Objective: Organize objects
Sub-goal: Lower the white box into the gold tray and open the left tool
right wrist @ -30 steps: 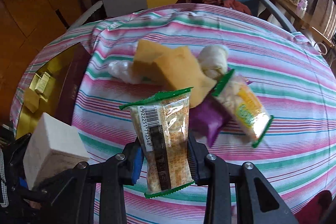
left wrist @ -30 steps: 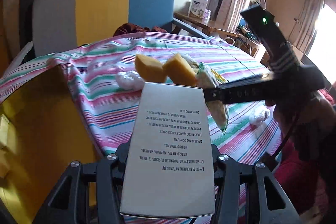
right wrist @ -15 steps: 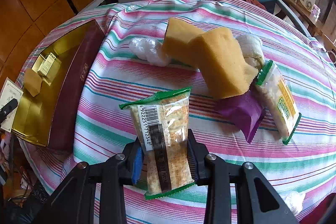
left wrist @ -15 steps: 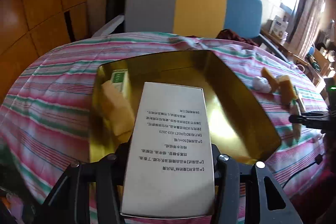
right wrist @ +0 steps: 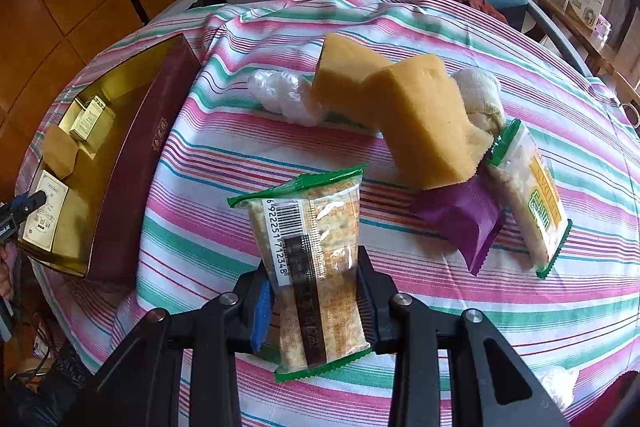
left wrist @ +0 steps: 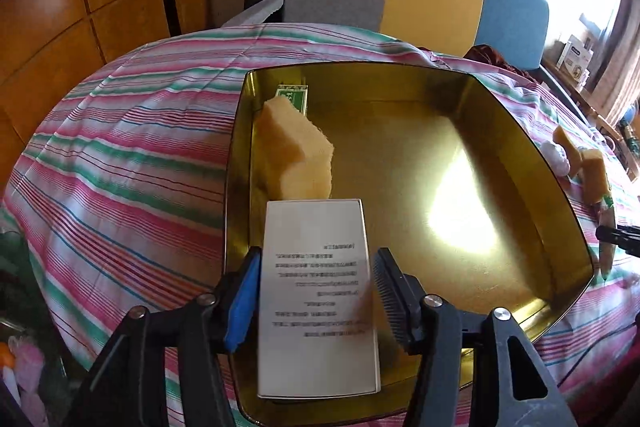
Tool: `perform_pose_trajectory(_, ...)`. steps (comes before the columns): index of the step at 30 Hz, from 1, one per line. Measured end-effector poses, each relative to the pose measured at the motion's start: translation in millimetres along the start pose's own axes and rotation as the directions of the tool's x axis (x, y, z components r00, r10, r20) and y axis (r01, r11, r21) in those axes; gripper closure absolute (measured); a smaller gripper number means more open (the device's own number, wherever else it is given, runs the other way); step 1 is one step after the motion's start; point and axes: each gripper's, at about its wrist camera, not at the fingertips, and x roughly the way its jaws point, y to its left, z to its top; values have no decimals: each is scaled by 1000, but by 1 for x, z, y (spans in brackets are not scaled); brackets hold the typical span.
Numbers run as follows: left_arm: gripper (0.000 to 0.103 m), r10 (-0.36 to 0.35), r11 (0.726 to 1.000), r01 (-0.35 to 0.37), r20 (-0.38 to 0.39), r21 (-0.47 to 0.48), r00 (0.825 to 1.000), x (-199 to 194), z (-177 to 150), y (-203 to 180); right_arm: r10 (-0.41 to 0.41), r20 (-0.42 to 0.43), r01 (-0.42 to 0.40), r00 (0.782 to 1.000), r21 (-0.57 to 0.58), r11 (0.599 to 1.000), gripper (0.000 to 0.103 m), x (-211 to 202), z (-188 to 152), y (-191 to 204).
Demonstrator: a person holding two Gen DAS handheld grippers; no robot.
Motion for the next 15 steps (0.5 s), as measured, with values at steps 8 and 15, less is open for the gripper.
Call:
perform_pose_trajectory(8, 40, 104, 992, -108, 62, 65, 993, -15, -3, -4, -14, 20, 14, 1000, 11, 1000, 67, -4, 1, -2)
perform_pose_trajectory(15, 40, 97, 995, -101, 107, 28, 989, -35, -6, 9, 50, 90, -59, 995, 102, 993, 67, -26, 10, -1)
